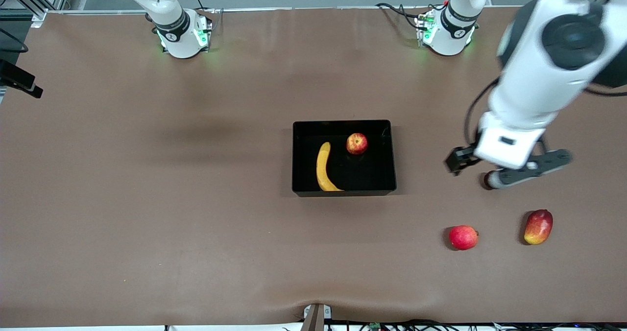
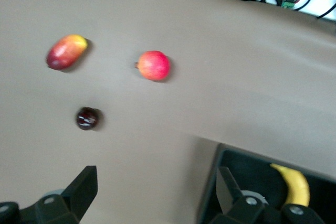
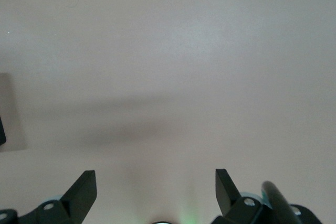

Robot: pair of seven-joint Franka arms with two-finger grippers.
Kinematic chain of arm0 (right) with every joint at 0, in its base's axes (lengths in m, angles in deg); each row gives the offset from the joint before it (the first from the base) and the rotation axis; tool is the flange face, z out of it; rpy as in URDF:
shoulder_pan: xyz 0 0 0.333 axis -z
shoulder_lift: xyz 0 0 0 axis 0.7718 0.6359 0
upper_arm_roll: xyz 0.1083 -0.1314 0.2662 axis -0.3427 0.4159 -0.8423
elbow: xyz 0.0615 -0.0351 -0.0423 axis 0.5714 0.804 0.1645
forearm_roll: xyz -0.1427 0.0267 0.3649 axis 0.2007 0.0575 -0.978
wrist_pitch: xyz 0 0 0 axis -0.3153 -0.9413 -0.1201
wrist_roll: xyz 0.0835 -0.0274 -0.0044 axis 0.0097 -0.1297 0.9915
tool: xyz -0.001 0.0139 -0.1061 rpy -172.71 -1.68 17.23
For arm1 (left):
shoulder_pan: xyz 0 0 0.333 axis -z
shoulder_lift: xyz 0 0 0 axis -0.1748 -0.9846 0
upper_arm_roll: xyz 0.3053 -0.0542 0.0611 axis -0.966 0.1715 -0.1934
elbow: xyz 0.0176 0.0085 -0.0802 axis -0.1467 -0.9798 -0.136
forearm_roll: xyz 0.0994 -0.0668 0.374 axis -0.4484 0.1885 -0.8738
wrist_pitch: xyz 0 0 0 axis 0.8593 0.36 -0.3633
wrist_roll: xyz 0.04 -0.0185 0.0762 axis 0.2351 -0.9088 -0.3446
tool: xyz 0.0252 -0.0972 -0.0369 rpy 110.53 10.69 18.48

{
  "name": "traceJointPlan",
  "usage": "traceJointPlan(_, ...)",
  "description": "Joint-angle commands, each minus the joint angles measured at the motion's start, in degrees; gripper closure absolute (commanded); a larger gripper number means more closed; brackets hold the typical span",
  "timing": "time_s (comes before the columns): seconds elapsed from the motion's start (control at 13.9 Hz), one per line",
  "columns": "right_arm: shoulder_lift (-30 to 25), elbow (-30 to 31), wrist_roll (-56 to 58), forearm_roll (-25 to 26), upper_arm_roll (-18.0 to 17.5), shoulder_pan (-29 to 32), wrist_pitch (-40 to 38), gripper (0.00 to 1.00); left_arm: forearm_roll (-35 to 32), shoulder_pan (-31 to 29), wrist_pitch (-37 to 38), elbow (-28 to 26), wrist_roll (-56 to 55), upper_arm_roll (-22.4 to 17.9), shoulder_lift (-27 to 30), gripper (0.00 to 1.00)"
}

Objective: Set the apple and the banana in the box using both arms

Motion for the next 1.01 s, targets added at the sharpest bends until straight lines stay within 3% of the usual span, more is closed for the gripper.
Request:
traceJointPlan(0.0,-0.5,-0.2,0.1,-0.8,-0.6,0.7,-0.1,0.00,2.7,-3.6,2.8,-2.3,5.8,0.3,3.6,0.00)
traceJointPlan(0.43,-0.4,-0.2,0.1,-0.8,-0.5,1.4,0.1,0.00,7.2,-8.4,6.5,-6.5,14.4,-0.4,10.6,0.00)
traceJointPlan(0.79,-0.5,-0.2,0.1,-0.8,-0.6,1.2,-0.3,0.00,10.4,-2.4,5.8,-13.3,23.2,-11.2,17.7,0.00)
traceJointPlan(0.94,-0.5,-0.2,0.0,-0.8,-0.6,1.3,-0.4,0.00,11.4,-1.1,5.8,-15.8,26.1,-13.7,19.8,0.00)
